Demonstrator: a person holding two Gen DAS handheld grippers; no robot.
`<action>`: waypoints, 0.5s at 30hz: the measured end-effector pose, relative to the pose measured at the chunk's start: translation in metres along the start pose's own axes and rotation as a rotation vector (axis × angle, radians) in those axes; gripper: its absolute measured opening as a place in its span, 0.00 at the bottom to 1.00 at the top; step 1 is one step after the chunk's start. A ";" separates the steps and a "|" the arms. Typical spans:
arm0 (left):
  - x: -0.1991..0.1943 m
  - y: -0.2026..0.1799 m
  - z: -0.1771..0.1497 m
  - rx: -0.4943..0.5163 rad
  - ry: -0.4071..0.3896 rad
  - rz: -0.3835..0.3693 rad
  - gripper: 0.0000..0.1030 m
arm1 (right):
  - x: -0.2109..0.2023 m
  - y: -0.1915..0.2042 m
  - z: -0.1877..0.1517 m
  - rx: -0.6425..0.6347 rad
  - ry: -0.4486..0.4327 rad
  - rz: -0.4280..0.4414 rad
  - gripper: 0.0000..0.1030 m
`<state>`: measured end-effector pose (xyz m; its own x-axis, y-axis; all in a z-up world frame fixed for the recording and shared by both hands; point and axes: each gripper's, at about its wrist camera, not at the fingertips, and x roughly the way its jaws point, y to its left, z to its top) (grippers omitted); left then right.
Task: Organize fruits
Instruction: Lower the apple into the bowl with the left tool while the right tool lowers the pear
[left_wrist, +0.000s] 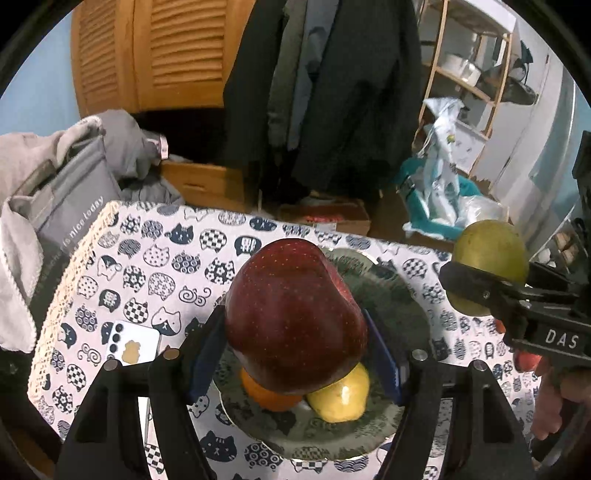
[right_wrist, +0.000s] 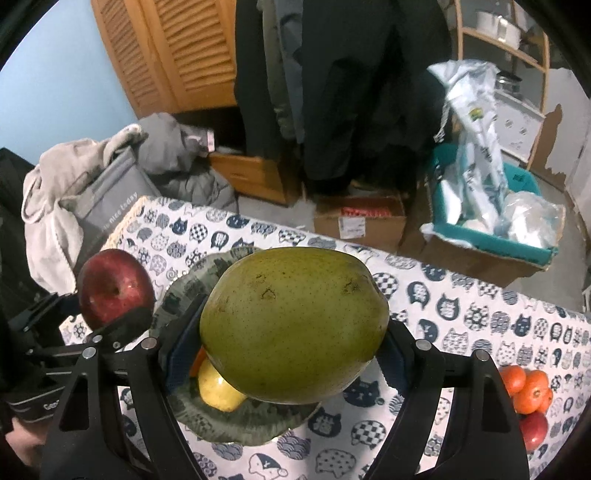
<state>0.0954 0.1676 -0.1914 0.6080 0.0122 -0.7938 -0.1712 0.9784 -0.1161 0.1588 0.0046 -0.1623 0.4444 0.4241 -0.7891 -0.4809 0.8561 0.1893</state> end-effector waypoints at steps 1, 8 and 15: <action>0.005 0.001 0.000 -0.001 0.009 0.002 0.71 | 0.005 0.001 0.000 -0.004 0.009 0.002 0.79; 0.042 0.010 -0.007 -0.001 0.087 0.025 0.71 | 0.046 -0.002 -0.002 -0.011 0.082 0.003 0.79; 0.065 0.013 -0.008 -0.006 0.136 0.032 0.71 | 0.078 -0.006 -0.007 -0.012 0.143 0.001 0.79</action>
<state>0.1263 0.1799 -0.2491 0.4920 0.0149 -0.8705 -0.1938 0.9766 -0.0929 0.1910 0.0301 -0.2289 0.3321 0.3773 -0.8645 -0.4906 0.8519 0.1833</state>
